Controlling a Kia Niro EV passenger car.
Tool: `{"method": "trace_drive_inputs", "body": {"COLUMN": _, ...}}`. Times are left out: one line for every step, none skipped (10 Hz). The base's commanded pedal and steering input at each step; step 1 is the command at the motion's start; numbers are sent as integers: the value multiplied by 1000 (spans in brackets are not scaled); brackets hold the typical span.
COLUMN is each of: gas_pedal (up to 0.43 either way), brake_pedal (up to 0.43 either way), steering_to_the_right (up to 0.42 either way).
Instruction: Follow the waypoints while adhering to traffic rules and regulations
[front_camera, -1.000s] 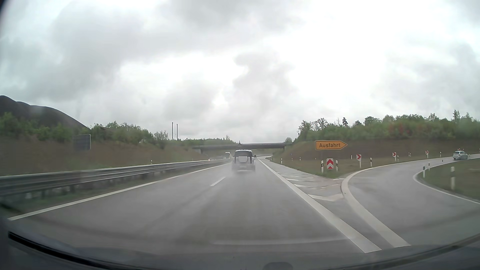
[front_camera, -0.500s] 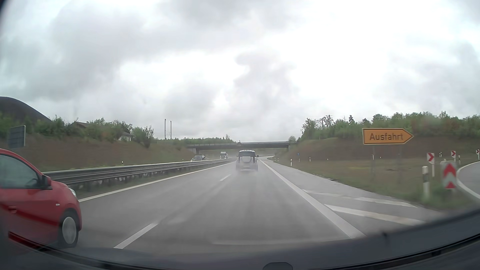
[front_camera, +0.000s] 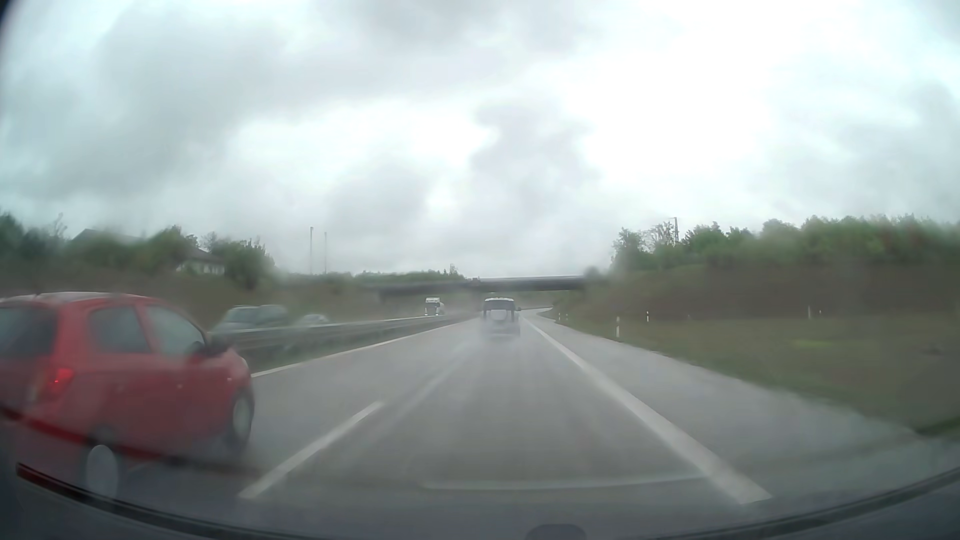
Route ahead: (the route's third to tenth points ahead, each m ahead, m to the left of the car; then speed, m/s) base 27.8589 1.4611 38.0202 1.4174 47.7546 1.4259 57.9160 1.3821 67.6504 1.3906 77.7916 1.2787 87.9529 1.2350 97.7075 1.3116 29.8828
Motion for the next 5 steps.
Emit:
{"method": "trace_drive_inputs", "body": {"gas_pedal": 287, "brake_pedal": 0, "steering_to_the_right": -1}}
{"method": "trace_drive_inputs", "body": {"gas_pedal": 287, "brake_pedal": 0, "steering_to_the_right": -1}}
{"method": "trace_drive_inputs", "body": {"gas_pedal": 287, "brake_pedal": 0, "steering_to_the_right": -1}}
{"method": "trace_drive_inputs", "body": {"gas_pedal": 287, "brake_pedal": 0, "steering_to_the_right": -1}}
{"method": "trace_drive_inputs", "body": {"gas_pedal": 287, "brake_pedal": 0, "steering_to_the_right": 0}}
